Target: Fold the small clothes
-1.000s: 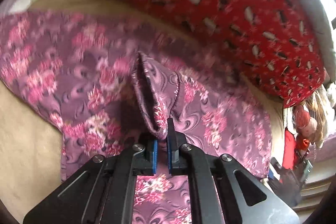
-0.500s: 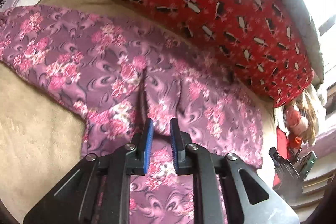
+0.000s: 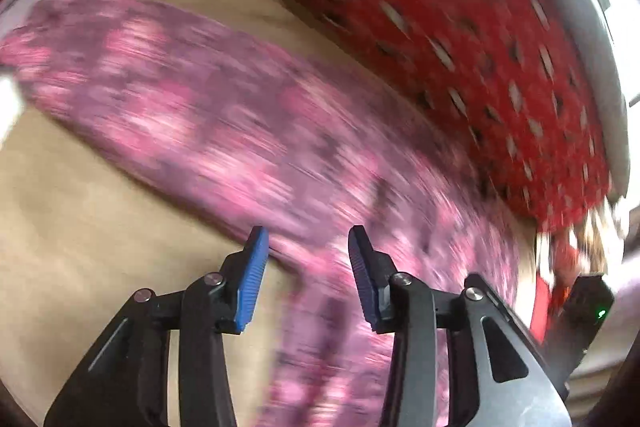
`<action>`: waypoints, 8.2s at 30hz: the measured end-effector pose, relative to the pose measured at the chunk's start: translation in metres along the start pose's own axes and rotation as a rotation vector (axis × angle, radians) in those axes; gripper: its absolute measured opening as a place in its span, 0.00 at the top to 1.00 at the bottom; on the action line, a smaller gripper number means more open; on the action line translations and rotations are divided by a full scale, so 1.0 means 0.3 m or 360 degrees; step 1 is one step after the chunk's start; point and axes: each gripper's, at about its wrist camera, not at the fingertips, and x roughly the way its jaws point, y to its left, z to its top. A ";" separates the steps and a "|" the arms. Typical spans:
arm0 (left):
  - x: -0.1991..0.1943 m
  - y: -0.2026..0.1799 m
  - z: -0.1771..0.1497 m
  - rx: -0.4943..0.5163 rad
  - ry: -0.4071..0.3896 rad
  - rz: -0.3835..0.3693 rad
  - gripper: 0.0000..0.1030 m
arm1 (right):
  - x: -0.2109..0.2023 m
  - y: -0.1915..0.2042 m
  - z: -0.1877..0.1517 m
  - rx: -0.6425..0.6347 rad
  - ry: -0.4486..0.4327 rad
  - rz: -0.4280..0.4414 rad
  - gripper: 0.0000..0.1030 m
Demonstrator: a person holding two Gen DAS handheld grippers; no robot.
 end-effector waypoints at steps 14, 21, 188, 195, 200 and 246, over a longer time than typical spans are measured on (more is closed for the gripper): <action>-0.066 0.747 0.318 -0.0782 -0.0178 0.0143 0.61 | 0.219 0.172 -0.098 -0.0220 -0.0101 0.0056 0.40; 0.010 0.735 0.363 -0.0880 -0.0288 0.0036 0.98 | 0.221 0.187 -0.097 -0.0242 -0.0115 0.0077 0.35; -0.201 -0.048 -0.690 0.0452 0.0524 0.0136 0.45 | -0.590 -0.468 -0.817 0.0071 0.0518 -0.0116 0.54; -0.331 0.250 -0.706 0.0193 0.0434 0.0091 0.45 | -0.720 -0.530 -0.955 0.0208 0.0412 -0.0016 0.47; -0.283 0.265 -0.830 0.0111 0.0568 -0.0090 0.45 | -0.693 -0.530 -1.006 0.0236 0.0423 -0.0010 0.44; -0.019 -0.287 0.044 0.0030 0.0112 -0.0534 0.98 | -0.493 -0.776 -0.172 0.0680 -0.0397 0.0620 0.93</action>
